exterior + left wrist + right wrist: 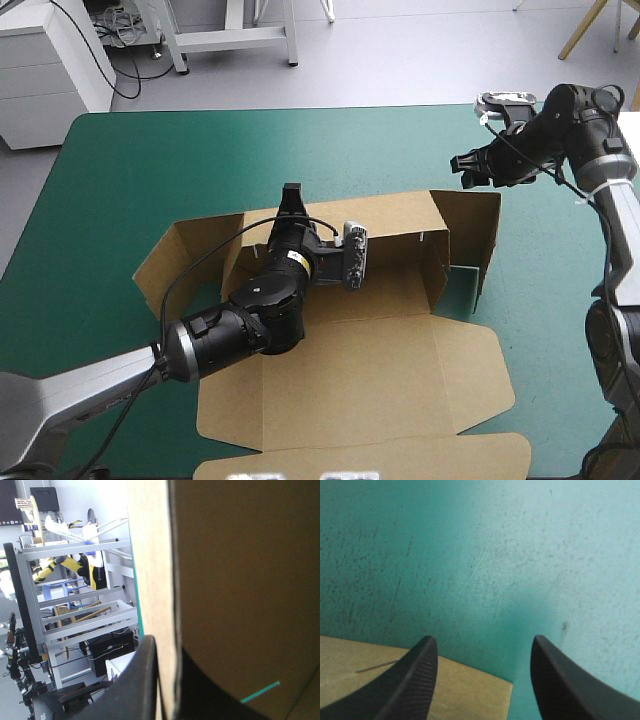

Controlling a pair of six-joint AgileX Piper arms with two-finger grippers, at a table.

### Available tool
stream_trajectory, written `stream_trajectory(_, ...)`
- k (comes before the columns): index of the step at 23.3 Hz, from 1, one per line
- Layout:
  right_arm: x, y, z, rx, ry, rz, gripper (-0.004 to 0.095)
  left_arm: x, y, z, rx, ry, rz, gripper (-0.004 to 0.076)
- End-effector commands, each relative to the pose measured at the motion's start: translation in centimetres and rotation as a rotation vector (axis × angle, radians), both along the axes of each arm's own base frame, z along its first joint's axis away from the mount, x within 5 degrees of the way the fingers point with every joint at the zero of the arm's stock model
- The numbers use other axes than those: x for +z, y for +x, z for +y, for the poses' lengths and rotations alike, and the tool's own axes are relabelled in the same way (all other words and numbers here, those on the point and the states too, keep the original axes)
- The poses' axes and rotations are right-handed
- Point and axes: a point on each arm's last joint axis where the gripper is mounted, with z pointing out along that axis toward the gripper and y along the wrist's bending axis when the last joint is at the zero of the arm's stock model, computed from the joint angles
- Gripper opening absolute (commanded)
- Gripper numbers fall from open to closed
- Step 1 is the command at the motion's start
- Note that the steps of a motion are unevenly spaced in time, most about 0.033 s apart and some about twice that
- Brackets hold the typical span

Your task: Fold the box

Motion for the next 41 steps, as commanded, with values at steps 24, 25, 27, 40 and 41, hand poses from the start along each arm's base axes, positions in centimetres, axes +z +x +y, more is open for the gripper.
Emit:
stream_trajectory(24, -2.1, -14.2, 1.3, 0.097, 0.156, -0.343, 0.0482, -0.1, -1.0, -0.7, -0.035, -0.098, 0.08, -0.001)
stream_trajectory(25, -2.8, -14.9, 1.6, 0.141, 0.164, -0.367, 0.0482, -0.1, -1.0, -0.7, -0.035, -0.098, 0.08, -0.001)
stream_trajectory(27, -3.8, -16.0, 2.4, 0.202, 0.166, -0.386, 0.0482, -0.1, -1.0, -0.7, -0.035, -0.098, 0.08, -0.001)
stream_trajectory(40, -3.8, -17.0, 5.8, 0.321, 0.125, -0.518, 0.0482, -0.1, -1.0, -0.6, -0.023, -0.09, 0.081, -0.001)
stream_trajectory(41, -3.8, -17.0, 5.7, 0.318, 0.124, -0.522, 0.0482, -0.1, -1.0, -0.6, -0.023, -0.09, 0.081, -0.001)
